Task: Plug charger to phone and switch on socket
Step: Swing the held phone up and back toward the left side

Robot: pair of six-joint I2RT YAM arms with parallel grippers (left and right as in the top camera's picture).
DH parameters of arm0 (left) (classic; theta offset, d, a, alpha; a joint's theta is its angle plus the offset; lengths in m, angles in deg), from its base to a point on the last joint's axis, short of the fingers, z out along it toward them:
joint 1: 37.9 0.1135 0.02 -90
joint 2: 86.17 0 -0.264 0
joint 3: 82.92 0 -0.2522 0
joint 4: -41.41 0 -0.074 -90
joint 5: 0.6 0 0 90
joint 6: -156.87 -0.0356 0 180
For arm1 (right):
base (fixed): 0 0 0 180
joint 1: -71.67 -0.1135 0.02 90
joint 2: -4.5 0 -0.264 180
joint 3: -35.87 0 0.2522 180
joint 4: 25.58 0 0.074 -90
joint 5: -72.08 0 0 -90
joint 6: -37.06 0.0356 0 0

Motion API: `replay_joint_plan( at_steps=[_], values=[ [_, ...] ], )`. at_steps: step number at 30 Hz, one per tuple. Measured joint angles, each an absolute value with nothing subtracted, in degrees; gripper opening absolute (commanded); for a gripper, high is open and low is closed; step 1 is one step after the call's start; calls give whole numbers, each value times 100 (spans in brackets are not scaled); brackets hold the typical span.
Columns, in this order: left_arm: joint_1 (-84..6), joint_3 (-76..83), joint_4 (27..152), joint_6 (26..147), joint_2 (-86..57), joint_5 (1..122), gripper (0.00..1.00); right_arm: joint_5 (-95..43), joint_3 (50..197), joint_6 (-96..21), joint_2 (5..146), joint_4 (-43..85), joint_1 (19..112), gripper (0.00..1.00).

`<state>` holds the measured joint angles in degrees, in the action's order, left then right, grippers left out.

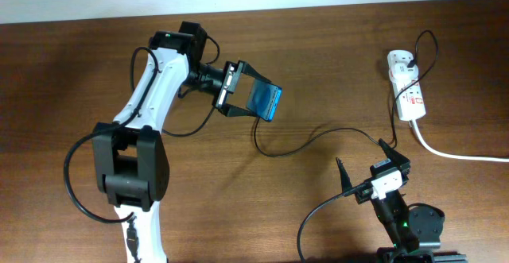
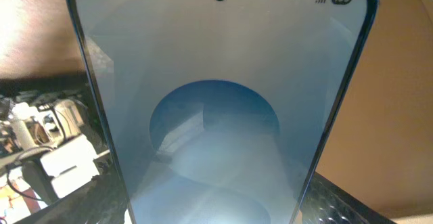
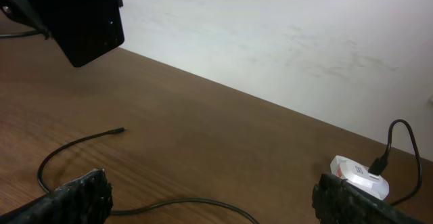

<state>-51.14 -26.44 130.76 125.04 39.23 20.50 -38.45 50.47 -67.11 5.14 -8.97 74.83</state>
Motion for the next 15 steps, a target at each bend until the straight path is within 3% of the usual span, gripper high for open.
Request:
replay_joint_plan(
  at_steps=[15],
  values=[
    [-4790, -2644, 13079, 12504, 3923, 1541, 5, -3845, 5047, -6709, 514, -897, 7483, 99]
  ],
)
